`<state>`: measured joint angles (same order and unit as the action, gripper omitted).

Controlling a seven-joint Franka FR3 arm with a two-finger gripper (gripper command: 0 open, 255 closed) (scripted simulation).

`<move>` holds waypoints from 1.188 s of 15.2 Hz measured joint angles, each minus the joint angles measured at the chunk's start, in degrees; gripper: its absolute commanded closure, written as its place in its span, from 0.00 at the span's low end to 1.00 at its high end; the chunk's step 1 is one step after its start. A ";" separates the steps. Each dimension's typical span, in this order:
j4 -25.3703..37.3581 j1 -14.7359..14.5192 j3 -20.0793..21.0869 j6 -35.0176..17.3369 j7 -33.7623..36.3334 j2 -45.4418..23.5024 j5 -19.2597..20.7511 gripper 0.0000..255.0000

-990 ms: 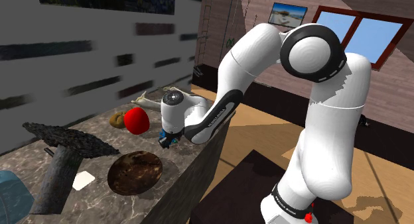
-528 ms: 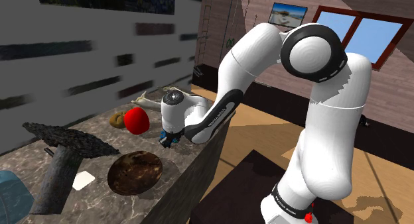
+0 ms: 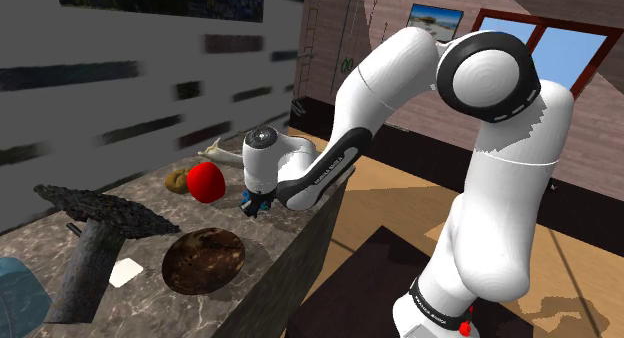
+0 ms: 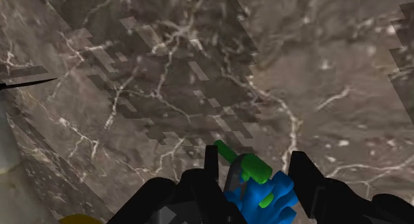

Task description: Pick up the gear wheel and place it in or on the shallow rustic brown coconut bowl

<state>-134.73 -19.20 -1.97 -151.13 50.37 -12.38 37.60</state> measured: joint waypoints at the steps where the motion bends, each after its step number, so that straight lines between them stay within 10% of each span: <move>1: 0.10 0.03 0.22 0.60 -0.53 0.53 -0.58 1.00; 18: 1.02 -0.18 2.50 11.33 -8.79 11.17 -9.05 1.00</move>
<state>-133.71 -19.38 0.53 -139.79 41.59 -1.21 28.55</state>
